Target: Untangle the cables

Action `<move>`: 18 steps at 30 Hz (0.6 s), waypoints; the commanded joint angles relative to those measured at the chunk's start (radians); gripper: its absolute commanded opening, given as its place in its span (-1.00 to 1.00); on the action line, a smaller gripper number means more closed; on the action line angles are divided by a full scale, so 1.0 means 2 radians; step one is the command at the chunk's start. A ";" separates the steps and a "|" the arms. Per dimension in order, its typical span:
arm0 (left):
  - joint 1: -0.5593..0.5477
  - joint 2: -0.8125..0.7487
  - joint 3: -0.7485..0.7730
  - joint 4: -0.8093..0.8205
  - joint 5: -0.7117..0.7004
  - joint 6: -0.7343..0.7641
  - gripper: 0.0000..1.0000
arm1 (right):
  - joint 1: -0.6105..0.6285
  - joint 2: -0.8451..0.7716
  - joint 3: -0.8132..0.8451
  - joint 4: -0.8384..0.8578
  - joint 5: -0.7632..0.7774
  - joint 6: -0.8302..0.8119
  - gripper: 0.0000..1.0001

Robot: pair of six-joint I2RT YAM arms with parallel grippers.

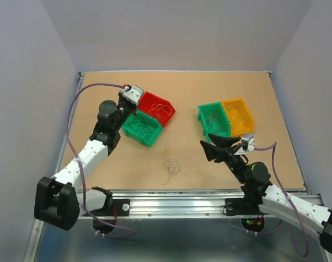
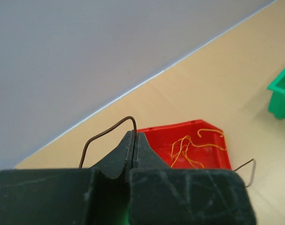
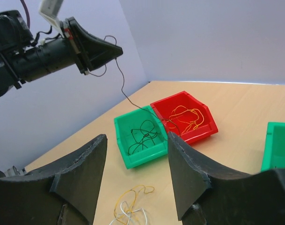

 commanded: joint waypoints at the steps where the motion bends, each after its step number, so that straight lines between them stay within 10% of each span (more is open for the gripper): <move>1: 0.020 0.002 -0.024 0.057 -0.082 0.011 -1.00 | 0.003 -0.002 0.003 0.007 -0.005 -0.007 0.19; 18: 0.081 -0.004 -0.051 0.062 -0.018 0.042 -1.00 | 0.003 -0.005 0.001 0.007 -0.006 -0.009 0.18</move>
